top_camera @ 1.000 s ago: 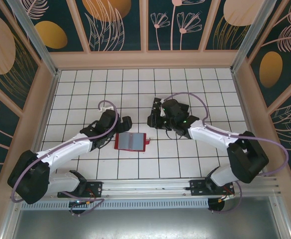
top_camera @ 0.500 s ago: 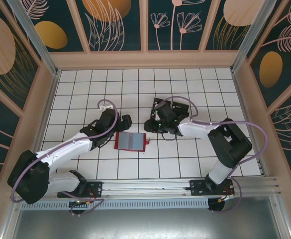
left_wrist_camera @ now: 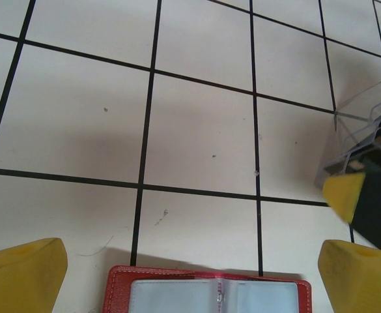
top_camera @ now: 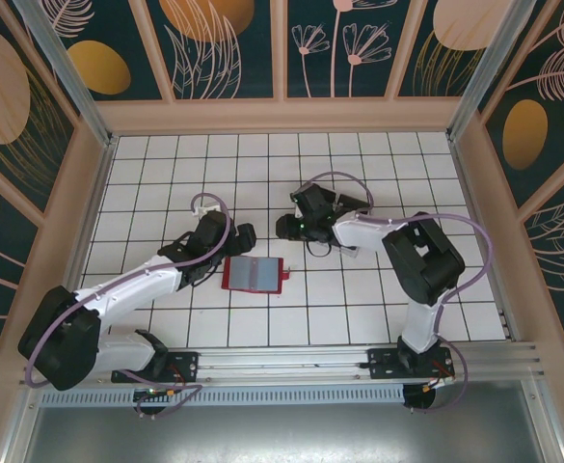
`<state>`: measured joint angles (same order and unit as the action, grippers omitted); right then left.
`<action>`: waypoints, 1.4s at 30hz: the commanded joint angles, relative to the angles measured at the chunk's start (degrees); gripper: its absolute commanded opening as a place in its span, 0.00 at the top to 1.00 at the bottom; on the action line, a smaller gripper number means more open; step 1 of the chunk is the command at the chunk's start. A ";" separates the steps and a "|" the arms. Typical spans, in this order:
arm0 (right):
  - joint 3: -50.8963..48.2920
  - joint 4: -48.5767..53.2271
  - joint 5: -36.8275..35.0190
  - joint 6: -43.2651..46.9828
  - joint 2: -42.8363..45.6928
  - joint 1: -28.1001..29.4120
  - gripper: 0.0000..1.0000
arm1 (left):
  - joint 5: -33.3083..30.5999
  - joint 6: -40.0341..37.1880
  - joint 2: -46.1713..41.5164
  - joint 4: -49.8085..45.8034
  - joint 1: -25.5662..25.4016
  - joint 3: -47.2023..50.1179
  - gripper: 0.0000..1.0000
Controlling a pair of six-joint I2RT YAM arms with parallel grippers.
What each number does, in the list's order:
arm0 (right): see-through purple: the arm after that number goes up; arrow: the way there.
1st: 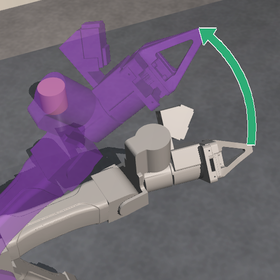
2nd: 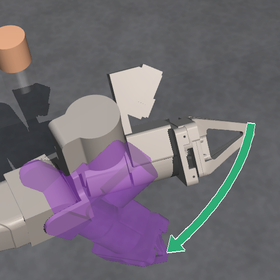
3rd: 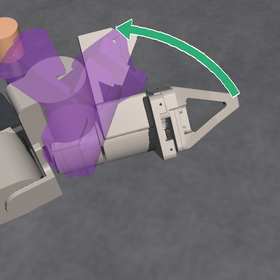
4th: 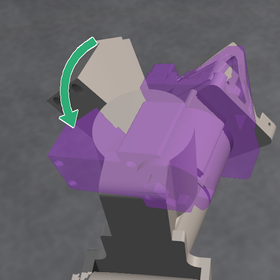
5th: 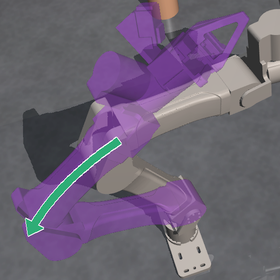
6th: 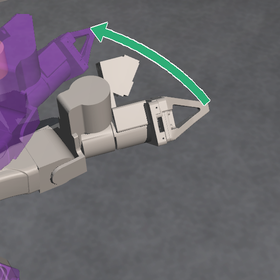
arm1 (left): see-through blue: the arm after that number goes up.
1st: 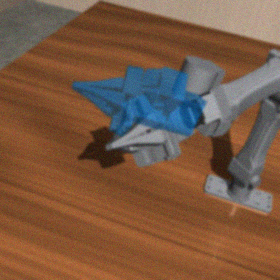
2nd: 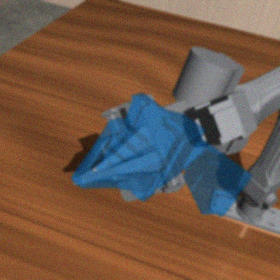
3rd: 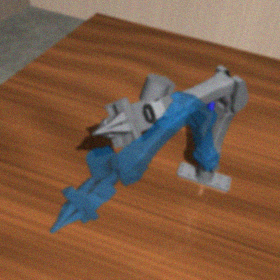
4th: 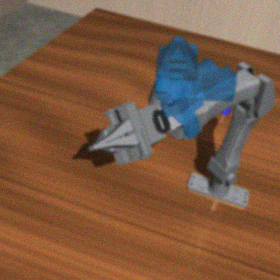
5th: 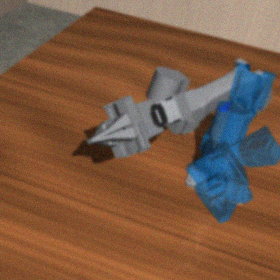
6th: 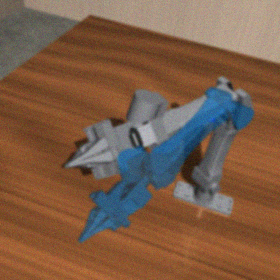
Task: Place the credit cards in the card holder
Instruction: Rotate the storage box at the center of the table.
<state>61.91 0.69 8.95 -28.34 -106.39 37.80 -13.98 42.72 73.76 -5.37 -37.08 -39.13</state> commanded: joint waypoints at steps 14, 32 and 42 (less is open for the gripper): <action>11.07 3.07 3.30 5.58 -2.15 -4.49 0.62 | -1.27 -0.31 3.19 0.55 0.15 -3.82 0.02; 10.96 20.25 -11.70 17.49 5.90 -3.72 0.59 | 2.19 -2.88 0.83 -0.65 7.80 -4.06 0.01; 12.60 21.99 -21.32 20.81 1.58 -2.30 0.58 | 2.99 -2.42 0.45 -0.04 7.99 -2.64 0.02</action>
<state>72.23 20.99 -6.96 -9.65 -103.66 34.89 -11.81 40.91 75.24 -5.37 -29.52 -42.06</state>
